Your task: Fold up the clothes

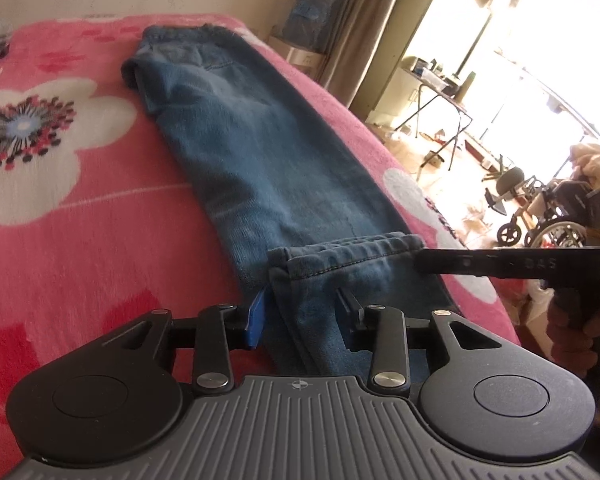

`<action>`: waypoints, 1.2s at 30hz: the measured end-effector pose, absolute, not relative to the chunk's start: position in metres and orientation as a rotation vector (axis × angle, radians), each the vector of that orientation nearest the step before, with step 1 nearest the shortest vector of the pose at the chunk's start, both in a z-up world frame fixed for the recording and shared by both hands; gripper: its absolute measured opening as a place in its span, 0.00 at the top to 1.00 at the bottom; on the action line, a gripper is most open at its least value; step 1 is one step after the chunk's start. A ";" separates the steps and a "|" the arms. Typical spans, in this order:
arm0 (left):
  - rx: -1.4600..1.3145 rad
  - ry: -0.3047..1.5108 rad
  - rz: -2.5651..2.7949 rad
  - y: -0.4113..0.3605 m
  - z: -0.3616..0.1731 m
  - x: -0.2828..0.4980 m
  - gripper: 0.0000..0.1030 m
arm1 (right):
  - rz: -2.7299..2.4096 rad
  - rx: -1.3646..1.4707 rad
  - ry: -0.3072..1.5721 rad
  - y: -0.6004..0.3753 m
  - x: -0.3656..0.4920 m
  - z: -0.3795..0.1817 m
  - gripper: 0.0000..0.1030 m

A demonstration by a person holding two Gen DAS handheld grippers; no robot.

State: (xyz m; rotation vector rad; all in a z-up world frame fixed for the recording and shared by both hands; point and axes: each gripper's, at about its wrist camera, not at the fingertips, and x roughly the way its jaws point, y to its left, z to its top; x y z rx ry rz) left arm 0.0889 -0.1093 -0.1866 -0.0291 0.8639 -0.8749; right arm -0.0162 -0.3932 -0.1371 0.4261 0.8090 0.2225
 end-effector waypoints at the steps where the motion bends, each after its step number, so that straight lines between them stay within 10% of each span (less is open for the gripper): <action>1: -0.034 0.866 -0.876 -0.109 -0.187 0.090 0.64 | 0.221 0.438 0.810 -0.394 -0.017 -0.138 0.87; 36: -0.250 0.953 -0.917 -0.107 -0.187 0.115 0.65 | 0.159 0.508 0.709 -0.392 -0.019 -0.154 0.94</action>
